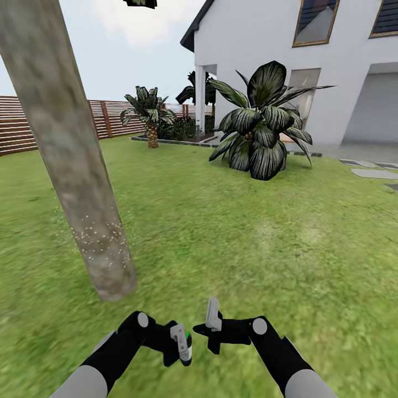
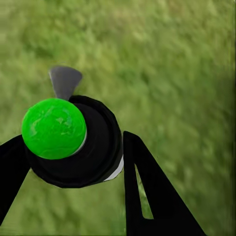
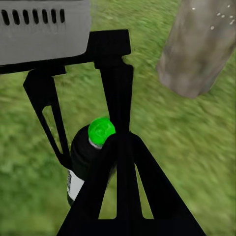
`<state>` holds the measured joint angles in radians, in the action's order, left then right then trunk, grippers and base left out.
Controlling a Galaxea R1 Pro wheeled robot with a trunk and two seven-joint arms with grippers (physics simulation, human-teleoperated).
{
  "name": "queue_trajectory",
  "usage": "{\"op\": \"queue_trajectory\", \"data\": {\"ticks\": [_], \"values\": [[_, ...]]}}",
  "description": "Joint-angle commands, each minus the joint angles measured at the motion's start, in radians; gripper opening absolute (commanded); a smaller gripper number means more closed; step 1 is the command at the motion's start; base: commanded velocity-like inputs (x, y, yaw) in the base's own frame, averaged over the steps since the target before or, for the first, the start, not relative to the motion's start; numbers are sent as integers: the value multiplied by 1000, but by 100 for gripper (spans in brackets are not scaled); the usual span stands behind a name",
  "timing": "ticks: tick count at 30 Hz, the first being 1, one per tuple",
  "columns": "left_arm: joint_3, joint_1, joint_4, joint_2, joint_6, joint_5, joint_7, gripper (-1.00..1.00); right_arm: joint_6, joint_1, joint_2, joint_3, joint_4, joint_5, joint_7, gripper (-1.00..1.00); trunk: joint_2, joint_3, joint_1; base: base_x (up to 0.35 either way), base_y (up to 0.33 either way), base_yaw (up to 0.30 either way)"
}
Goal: In the garden, pick up the pesticide atomizer on the floor and spray pesticide onto both trees until each tree trunk is fully covered.
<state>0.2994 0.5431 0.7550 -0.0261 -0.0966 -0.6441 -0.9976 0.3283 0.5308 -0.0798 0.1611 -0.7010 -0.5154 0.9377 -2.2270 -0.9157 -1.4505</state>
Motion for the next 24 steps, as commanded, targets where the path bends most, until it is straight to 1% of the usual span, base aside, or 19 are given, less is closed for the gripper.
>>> {"op": "queue_trajectory", "data": {"ticks": [1, 8, 11, 13, 24], "values": [[0, 0, 0, 0, 2, 4, -7, -100, 0, 0, 0, 0, 0, 0, 0, -100, 0, 0, 0, 0, 0, 0], [-5, 0, 0, 0, 18, 13, -18, -100, 0, 0, 0, 1, 0, 0, 0, -100, 0, 0, 0, 0, 0, 0], [-4, 1, 0, 1, 22, 59, -18, -100, 0, 0, 0, 1, 0, 0, 0, -100, 0, 0, 0, 0, 0, 0], [-3, 1, 0, 1, 24, 71, -18, -100, 0, 0, 0, 0, 0, 0, 0, -100, 0, 0, 0, 0, 0, 0], [-3, 2, 0, 1, 27, 78, -18, -100, 0, 0, 0, 0, 0, 0, 0, -100, 0, 0, 0, 0, 0, 0]]}}
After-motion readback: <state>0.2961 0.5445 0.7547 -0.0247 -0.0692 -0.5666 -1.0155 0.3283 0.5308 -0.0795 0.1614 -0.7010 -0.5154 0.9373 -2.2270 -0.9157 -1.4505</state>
